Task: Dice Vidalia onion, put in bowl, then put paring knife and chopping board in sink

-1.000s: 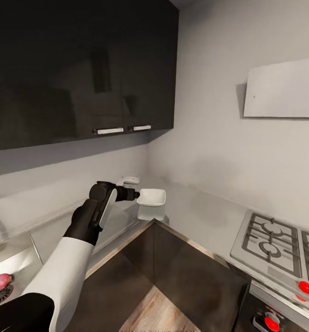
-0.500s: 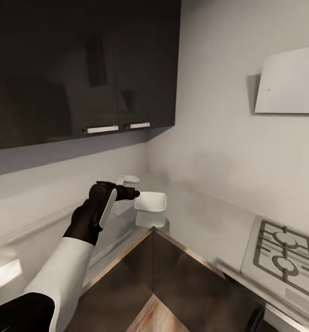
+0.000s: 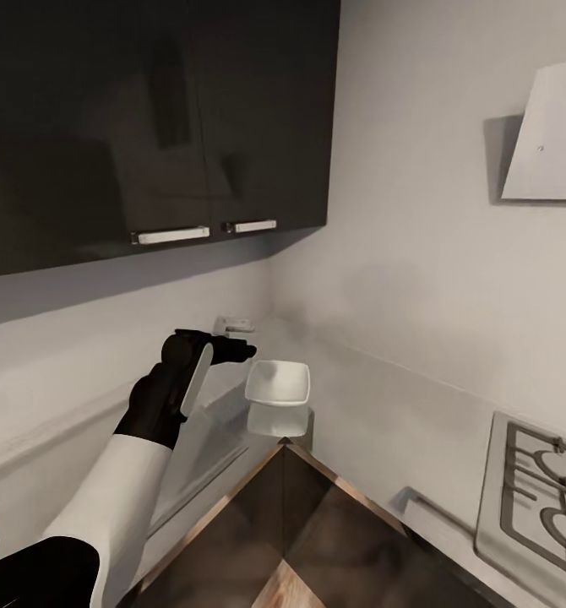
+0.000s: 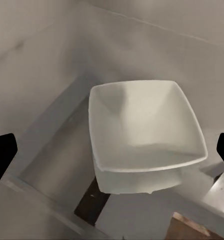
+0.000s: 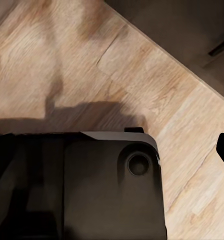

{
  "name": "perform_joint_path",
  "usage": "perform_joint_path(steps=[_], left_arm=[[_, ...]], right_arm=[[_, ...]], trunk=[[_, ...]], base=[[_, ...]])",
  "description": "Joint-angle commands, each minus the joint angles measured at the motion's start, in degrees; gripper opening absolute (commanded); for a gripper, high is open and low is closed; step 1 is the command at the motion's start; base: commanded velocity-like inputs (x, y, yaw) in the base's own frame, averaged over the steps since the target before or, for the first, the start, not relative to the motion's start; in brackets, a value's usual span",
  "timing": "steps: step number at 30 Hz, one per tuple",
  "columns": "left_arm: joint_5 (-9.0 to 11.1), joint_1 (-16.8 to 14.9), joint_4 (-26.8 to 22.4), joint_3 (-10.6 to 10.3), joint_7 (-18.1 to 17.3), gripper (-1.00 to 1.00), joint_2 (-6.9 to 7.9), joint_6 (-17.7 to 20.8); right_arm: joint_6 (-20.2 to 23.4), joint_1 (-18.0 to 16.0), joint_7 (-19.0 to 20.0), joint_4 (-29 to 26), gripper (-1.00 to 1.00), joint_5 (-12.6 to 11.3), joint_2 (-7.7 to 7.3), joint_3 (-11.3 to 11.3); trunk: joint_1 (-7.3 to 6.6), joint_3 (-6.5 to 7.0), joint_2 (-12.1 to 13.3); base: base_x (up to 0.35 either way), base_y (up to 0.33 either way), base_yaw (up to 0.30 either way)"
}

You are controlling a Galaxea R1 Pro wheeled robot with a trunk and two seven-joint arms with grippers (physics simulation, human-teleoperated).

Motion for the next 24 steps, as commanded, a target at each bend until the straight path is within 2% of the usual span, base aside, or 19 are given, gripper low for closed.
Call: perform_joint_path(steps=[1,16,24], left_arm=[[0.13,-0.02,0.02,0.01,-0.02,1.0,0.02,0.23],[0.14,-0.02,2.65,0.01,-0.02,1.0,0.07,0.14],[0.13,-0.02,2.83,0.01,-0.02,1.0,0.07,0.14]], right_arm=[[-0.13,-0.02,-0.21,0.05,1.0,0.34,0.07,-0.19],[-0.09,-0.02,0.18,0.05,1.0,0.34,0.03,-0.19],[-0.21,-0.02,4.84,0.05,1.0,0.4,-0.42,-0.19]], trunk=[[0.03,-0.12,-0.05],[0.03,-0.36,-0.05],[0.03,-0.36,-0.05]], base=[[0.085,0.001,0.0],[0.01,0.0,0.0],[0.0,0.0,0.0]])
